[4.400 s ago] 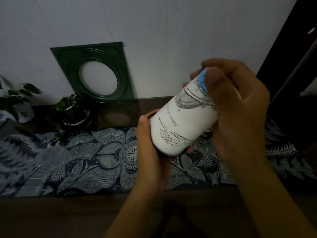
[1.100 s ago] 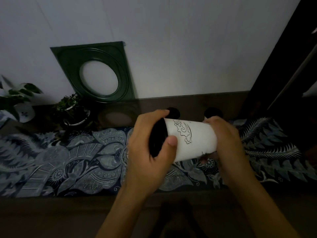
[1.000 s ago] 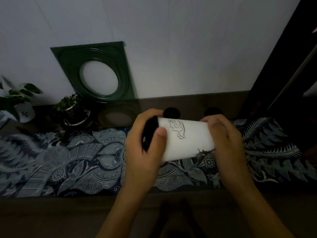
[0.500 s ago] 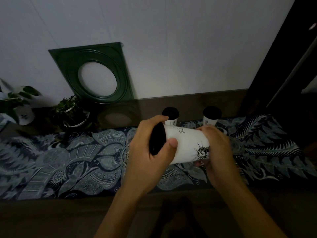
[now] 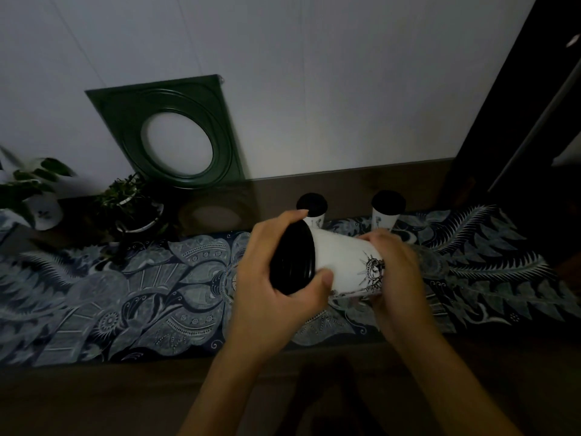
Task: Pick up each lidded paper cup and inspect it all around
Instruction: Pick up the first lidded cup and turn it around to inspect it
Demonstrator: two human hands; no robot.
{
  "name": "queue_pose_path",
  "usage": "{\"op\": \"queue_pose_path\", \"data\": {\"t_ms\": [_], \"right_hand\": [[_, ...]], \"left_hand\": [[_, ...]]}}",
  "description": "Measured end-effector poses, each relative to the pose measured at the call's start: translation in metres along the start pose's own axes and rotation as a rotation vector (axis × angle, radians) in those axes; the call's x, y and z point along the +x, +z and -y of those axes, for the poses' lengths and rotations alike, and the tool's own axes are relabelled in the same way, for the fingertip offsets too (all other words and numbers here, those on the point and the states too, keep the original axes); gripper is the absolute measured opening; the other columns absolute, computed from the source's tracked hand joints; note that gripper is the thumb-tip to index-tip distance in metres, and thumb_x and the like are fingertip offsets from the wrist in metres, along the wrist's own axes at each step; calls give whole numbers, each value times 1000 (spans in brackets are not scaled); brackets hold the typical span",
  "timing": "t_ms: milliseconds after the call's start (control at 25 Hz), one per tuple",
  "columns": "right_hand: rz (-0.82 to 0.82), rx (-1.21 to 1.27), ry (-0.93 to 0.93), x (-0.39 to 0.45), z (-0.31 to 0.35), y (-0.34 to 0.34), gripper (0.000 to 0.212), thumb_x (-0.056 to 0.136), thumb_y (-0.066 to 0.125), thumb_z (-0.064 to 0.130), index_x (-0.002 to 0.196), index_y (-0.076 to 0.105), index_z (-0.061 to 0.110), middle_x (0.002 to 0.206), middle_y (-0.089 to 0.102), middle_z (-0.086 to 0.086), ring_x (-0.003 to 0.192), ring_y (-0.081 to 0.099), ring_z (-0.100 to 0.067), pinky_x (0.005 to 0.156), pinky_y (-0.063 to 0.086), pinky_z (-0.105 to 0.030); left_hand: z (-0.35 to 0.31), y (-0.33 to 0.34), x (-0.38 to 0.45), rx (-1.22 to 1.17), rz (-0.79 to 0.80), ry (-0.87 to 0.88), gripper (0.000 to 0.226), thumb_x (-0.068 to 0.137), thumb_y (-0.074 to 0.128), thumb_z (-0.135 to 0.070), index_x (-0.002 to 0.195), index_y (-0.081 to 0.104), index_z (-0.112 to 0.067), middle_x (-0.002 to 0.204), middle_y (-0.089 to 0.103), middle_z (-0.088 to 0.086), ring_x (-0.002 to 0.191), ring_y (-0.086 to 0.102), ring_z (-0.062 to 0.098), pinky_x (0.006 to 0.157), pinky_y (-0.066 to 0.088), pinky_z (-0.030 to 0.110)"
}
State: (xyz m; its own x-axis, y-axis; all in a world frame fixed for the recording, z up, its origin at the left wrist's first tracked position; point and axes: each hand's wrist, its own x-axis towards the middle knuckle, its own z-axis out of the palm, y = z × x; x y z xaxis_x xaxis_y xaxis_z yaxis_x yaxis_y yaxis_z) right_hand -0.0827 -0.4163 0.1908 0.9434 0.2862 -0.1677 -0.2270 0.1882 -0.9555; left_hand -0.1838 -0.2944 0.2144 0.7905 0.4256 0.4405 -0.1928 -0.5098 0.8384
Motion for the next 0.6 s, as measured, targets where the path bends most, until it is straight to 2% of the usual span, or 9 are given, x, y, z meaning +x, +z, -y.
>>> {"op": "queue_pose_path", "data": {"t_ms": [80,160,200,280,360,440,520,600], "right_hand": [[6,-53,78,2,0,-1,30,97,48,20,70,59,14,63,64,-7,60,66,-28,53,49,-35],[31,-301,-61,3,-9,0,27,100,45,25,82,62,14,83,63,-17,73,64,-35,65,50,-38],[48,-487,-179,2,-15,2,26,100,42,31,95,64,17,98,63,-14,83,64,-30,72,52,-37],[127,-720,-356,-3,-27,8,41,98,33,48,120,59,24,126,55,0,111,56,-17,92,49,-37],[241,-703,-342,-8,-36,13,59,93,24,63,137,48,32,141,47,7,131,43,-12,107,40,-44],[335,-626,-197,-9,-45,16,70,86,21,75,146,34,42,155,32,11,147,24,-14,117,27,-49],[398,-583,-70,-10,-51,19,77,79,21,83,148,21,49,163,16,12,151,7,-11,120,18,-53],[413,-544,3,-10,-54,21,74,83,22,81,149,20,48,163,17,12,150,11,-10,120,18,-50]], "left_hand": [[5,-1,0,9,-2,-42,57,73,66,-39,128,56,-29,115,58,-3,106,58,6,83,46,13],[13,-2,1,10,-31,-122,55,73,66,-43,127,55,-38,115,59,-7,107,58,2,84,48,14],[17,-1,2,58,-33,-138,56,73,66,-47,127,54,-43,115,58,-10,108,57,0,86,47,12],[25,1,3,140,-13,-180,63,71,65,-61,130,50,-48,116,56,-14,109,54,-6,86,43,10],[32,3,5,150,-4,-236,77,70,55,-80,138,46,-46,115,52,-18,108,51,-12,83,40,5],[41,3,2,153,-15,-245,86,74,37,-88,144,44,-40,117,51,-17,108,49,-15,81,39,2],[48,4,-4,106,-22,-263,71,88,32,-77,145,46,-36,123,51,-18,115,49,-14,87,39,4],[58,5,-13,-13,-35,-302,46,103,35,-50,142,49,-32,128,51,-23,119,48,-18,92,39,4]]}}
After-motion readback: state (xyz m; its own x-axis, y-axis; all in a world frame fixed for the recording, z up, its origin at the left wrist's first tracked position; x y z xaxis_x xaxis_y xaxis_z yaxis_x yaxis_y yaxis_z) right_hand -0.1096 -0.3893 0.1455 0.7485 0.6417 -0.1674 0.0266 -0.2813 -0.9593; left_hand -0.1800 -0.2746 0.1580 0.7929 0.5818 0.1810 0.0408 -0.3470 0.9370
